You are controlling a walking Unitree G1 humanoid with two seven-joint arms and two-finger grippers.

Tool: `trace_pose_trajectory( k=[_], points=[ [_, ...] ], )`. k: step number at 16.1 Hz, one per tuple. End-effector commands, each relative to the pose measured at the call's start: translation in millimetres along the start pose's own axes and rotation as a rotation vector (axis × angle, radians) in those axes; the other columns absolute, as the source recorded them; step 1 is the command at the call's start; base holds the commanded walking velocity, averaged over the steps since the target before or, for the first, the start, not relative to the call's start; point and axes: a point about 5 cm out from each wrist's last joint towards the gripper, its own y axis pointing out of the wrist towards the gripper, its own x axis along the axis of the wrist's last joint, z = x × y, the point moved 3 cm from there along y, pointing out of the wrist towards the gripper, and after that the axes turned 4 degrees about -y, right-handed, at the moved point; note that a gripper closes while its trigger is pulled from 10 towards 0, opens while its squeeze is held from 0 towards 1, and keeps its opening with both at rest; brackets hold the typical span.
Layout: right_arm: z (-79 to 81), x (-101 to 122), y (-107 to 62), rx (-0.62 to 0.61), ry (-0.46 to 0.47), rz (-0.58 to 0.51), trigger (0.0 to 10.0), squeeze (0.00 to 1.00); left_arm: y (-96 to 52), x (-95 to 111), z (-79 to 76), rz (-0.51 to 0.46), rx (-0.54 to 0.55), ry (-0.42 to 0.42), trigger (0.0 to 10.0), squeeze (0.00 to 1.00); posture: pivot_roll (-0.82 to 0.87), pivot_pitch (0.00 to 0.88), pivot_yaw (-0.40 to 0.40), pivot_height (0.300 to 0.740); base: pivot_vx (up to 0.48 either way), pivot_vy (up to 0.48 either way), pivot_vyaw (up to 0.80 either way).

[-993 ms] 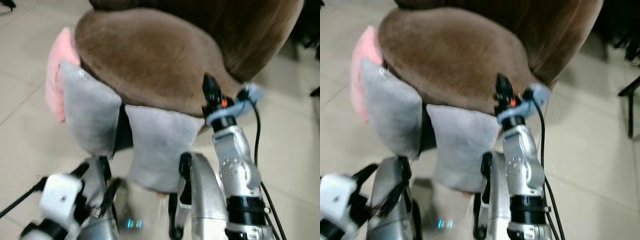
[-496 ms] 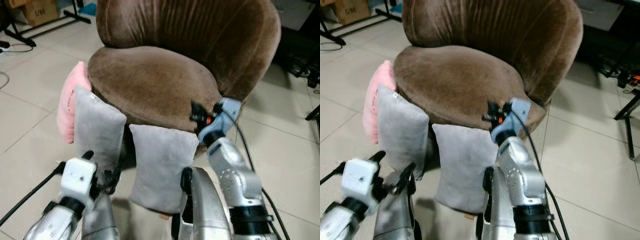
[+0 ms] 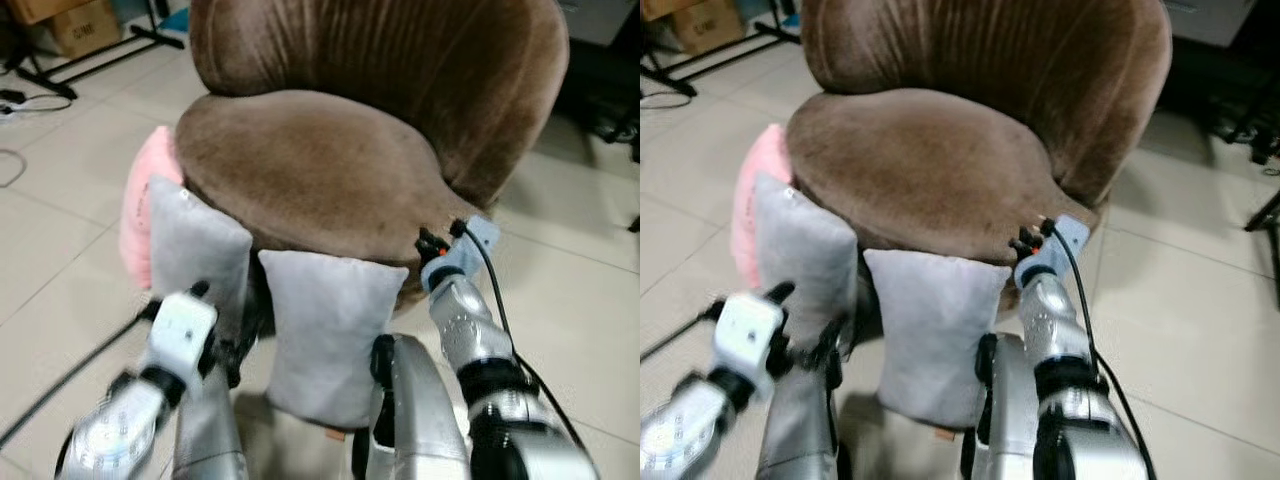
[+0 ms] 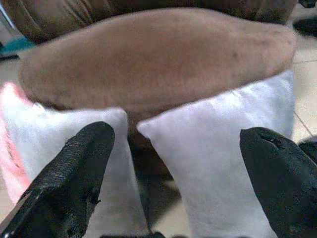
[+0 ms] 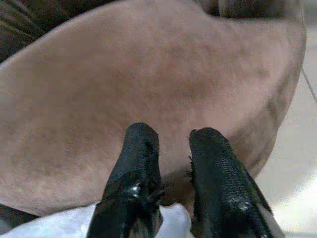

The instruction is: Move the pillow to the sofa from floor

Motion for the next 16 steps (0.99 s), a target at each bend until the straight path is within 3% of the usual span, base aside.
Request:
trace_pose_trajectory(
  k=[1,5,6,9,11,12,16],
  points=[
    [-12.8,1,2.1,-0.042,0.043,-0.007,10.0,1.0,1.3,1,-0.1,0.01,-0.025,-0.009,10.0,0.0,0.19,0.144,-0.033,0.458,0.0,0.0,0.0],
    [-32.4,8,7.2,-0.12,0.131,-0.042,10.0,1.0,3.1,28,-0.2,-0.053,-0.097,-0.01,10.0,0.0,0.22,0.194,-0.01,0.458,0.0,0.0,0.0],
    [-30.8,7,7.7,-0.098,0.207,-0.052,10.0,1.0,-5.0,32,1.0,-0.05,-0.082,-0.036,10.0,0.0,0.24,0.208,0.001,0.458,0.0,0.0,0.0],
    [-17.5,3,7.5,-0.014,0.302,-0.063,10.0,1.0,-22.1,36,-6.6,-0.035,-0.083,-0.073,10.0,0.0,0.26,0.237,0.013,0.458,0.0,0.0,0.0],
    [-12.5,-3,6.6,-0.003,0.322,-0.055,10.0,1.0,-29.6,33,-9.7,-0.011,-0.089,-0.079,10.0,0.0,0.27,0.252,0.013,0.458,0.0,0.0,0.0],
    [-8.1,-8,5.7,0.007,0.318,-0.048,10.0,0.0,-32.7,32,-9.0,0.002,-0.084,-0.081,10.0,0.0,0.27,0.26,0.01,0.458,0.0,0.0,0.0],
    [21.2,-20,2.3,0.113,0.197,-0.028,10.0,0.0,-36.9,34,-7.4,0.017,-0.069,-0.084,10.0,0.0,0.27,0.261,0.006,0.458,0.0,0.0,0.0]
  ],
)
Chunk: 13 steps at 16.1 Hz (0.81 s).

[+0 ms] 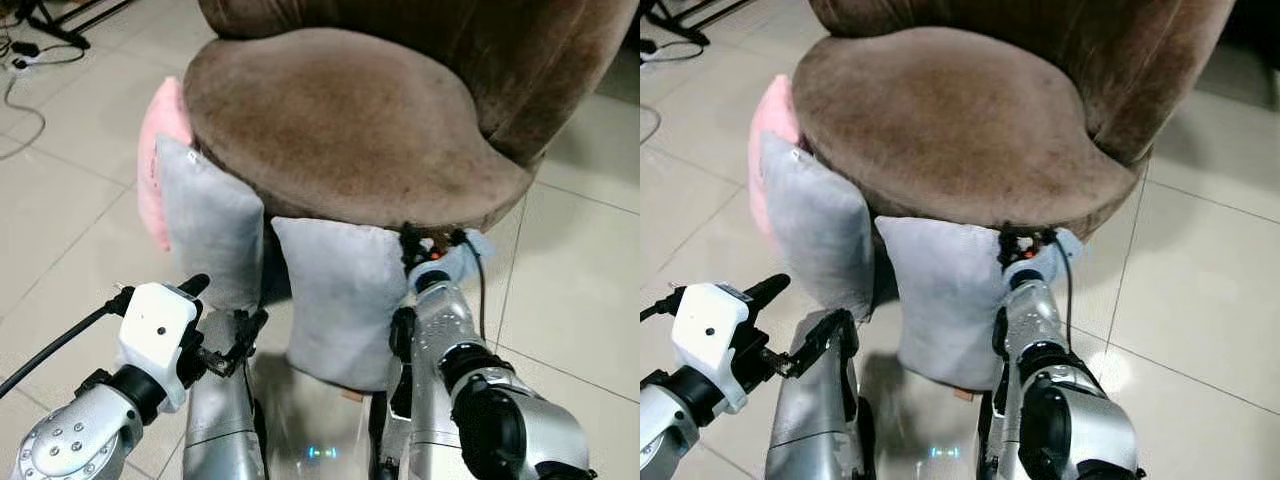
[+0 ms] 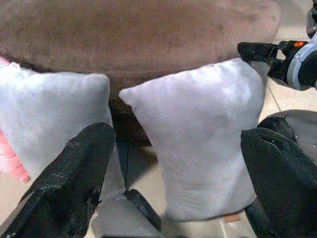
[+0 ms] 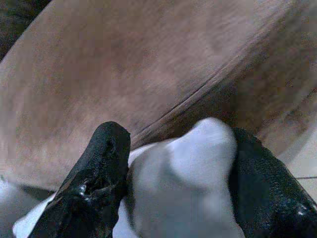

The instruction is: Move the pillow to the sofa from floor

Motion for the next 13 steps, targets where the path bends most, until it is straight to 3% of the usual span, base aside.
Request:
trace_pose_trajectory(
  k=[1,3,4,5,13],
  points=[
    [3.6,-8.5,-1.3,0.004,-0.043,0.028,10.0,0.0,-4.1,2.8,-0.8,0.001,0.003,0.009,10.0,0.0,0.27,0.263,0.007,0.458,0.0,0.0,0.0],
    [10.0,-13.0,-0.6,0.001,-0.093,0.051,10.0,0.0,-5.9,1.7,-0.5,0.012,0.006,0.01,10.0,0.0,0.28,0.267,0.005,0.458,0.0,0.0,0.0],
    [9.0,-14.3,-0.6,-0.013,-0.093,0.06,2.7,0.0,-6.1,1.4,-0.6,0.015,0.006,0.01,10.0,0.0,0.28,0.266,0.003,0.458,0.0,0.0,0.0],
    [8.5,-15.2,-0.7,-0.019,-0.081,0.065,0.0,0.0,-6.2,1.4,-0.9,0.017,0.008,0.01,10.0,0.0,0.28,0.266,0.003,0.458,0.0,0.0,0.0],
    [12.2,-17.1,-0.8,0.001,-0.06,0.068,0.0,0.0,-5.0,1.5,-2.7,0.016,0.012,0.002,10.0,0.0,0.28,0.254,-0.001,0.458,0.0,0.0,0.0]
  ],
)
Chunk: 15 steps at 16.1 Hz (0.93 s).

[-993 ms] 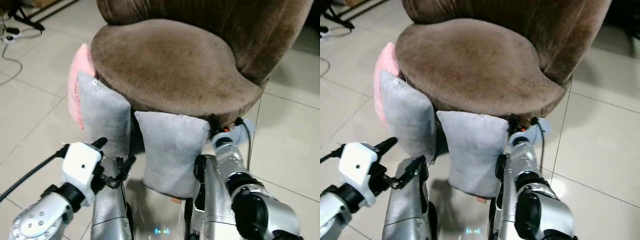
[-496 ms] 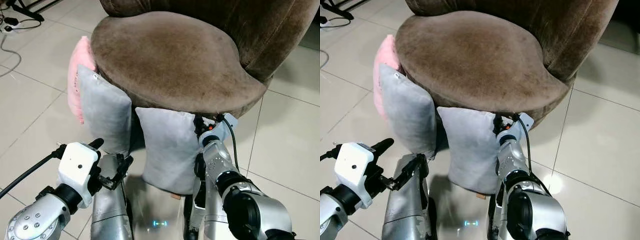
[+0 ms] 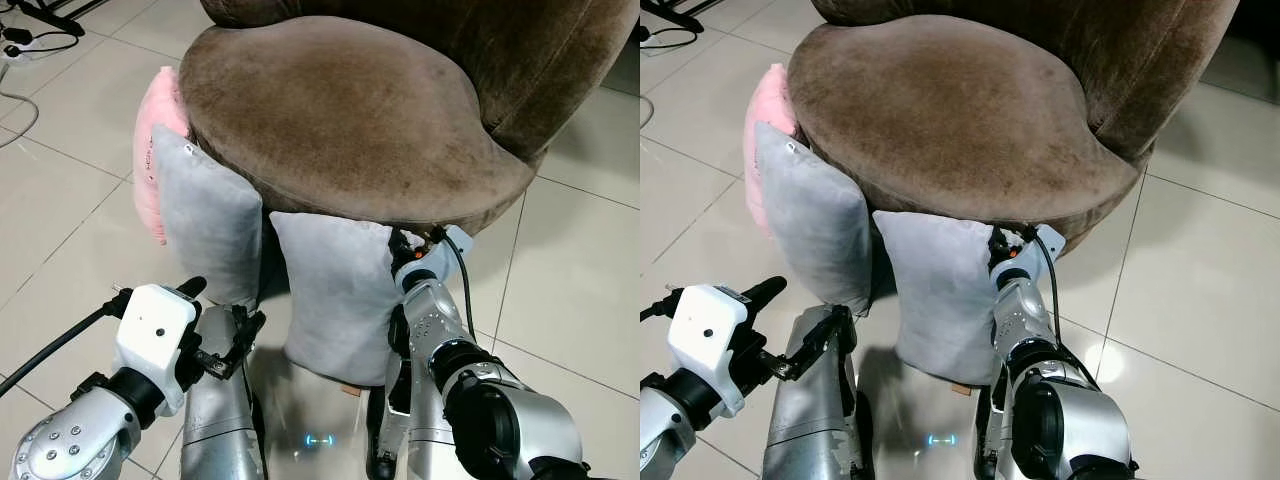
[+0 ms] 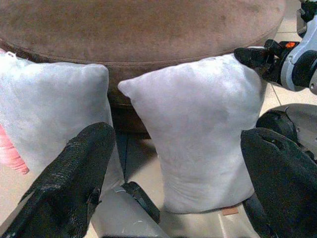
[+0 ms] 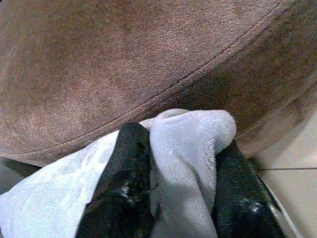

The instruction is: Move the pillow to the sofa from floor

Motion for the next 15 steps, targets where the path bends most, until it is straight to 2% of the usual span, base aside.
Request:
trace_pose_trajectory(
  k=[1,5,8,11,15],
  points=[
    [1.8,-8,-1.4,0.006,0.008,0.029,0.0,0.0,-2.2,0,-2.3,0.003,0.001,-0.002,10.0,0.0,0.28,0.253,-0.002,0.458,0.0,0.0,0.0],
    [2.6,-8,-1.4,0.013,-0.002,0.031,0.0,0.0,-6.6,-7,-7.1,0.033,-0.018,-0.021,10.0,0.0,0.28,0.245,-0.005,0.458,0.0,0.0,0.0],
    [0.7,-13,-2.8,0.015,-0.056,0.056,0.0,0.0,-10.9,-19,-10.7,0.08,-0.049,-0.034,10.0,0.0,0.27,0.222,-0.02,0.458,0.0,0.0,0.0],
    [0.7,-19,-4.7,0.028,-0.004,0.085,0.0,0.0,-19.0,-29,-7.4,0.111,-0.01,-0.047,10.0,0.0,0.28,0.194,-0.029,0.458,0.0,0.0,0.0],
    [5.7,-22,-6.8,0.075,0.004,0.067,0.0,0.0,-28.9,-39,-16.2,0.138,-0.001,-0.074,10.0,0.0,0.28,0.17,-0.048,0.458,0.0,0.0,0.0]
  ],
)
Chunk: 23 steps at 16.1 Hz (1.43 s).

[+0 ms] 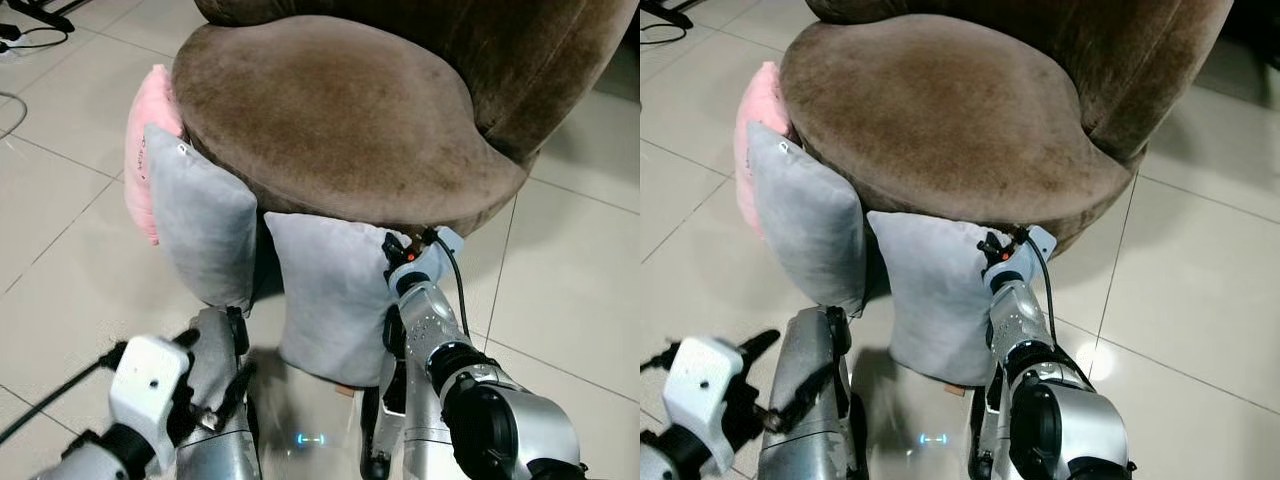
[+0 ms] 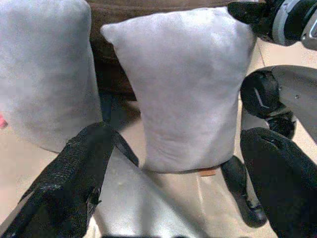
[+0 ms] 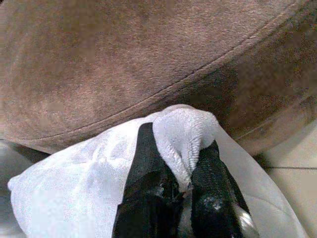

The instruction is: Move the pillow to the sofa from floor

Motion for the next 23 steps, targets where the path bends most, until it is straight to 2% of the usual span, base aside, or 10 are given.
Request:
trace_pose_trajectory(
  k=[1,3,5,9,14,17,19,21,22,23],
  points=[
    [-2.5,-8,-3.4,-0.001,-0.038,0.022,0.0,0.0,-0.5,-1,-2.9,-0.003,0.005,0.003,10.0,0.0,0.28,0.168,-0.056,0.458,0.0,0.0,0.0],
    [-0.7,-10,-3.4,0.021,-0.054,0.039,6.2,0.0,3.8,-3,-4.3,-0.009,0.005,-0.003,10.0,0.0,0.28,0.166,-0.064,0.458,0.0,0.0,0.0],
    [1.6,-9,-3.3,0.045,-0.094,0.035,10.0,0.0,6.2,-5,-5.5,-0.017,0.008,-0.007,10.0,0.0,0.27,0.15,-0.07,0.458,0.0,0.0,0.0],
    [9.6,-10,-5.9,0.136,-0.085,0.013,10.0,0.0,10.6,-7,-6.9,-0.03,0.017,-0.013,10.0,0.0,0.25,0.116,-0.077,0.467,0.0,0.0,0.0],
    [19.5,-12,-32.8,0.308,-0.06,-0.078,10.0,0.0,13.5,-11,-11.1,-0.038,0.026,-0.026,10.0,0.0,0.22,0.108,-0.072,0.522,0.0,0.0,0.0],
    [42.1,13,-59.2,0.4,-0.056,-0.166,10.0,0.0,10.8,-14,-8.4,-0.036,0.053,-0.025,10.0,0.0,0.19,0.082,-0.051,0.547,0.0,0.0,0.0],
    [70.8,65,-88.5,0.444,-0.029,-0.3,10.0,0.0,10.2,-13,-9.4,-0.052,0.052,-0.021,10.0,0.0,0.15,0.034,-0.04,0.572,0.0,0.0,0.0],
    [78.3,82,-95.7,0.449,-0.042,-0.324,10.0,0.0,14.6,-14,-8.9,-0.062,0.05,-0.019,10.0,0.0,0.14,0.016,-0.038,0.587,0.0,0.0,0.0],
    [81.9,96,-95.3,0.449,-0.059,-0.362,0.0,0.0,24.0,-10,-5.9,-0.09,0.054,-0.014,10.0,0.0,0.13,0.0,-0.033,0.597,0.0,0.0,0.0],
    [84.2,108,-94.1,0.442,-0.086,-0.393,0.0,0.0,32.1,-5,-1.1,-0.119,0.066,-0.009,10.0,0.0,0.11,0.0,-0.027,0.607,0.0,0.0,0.0]
  ],
)
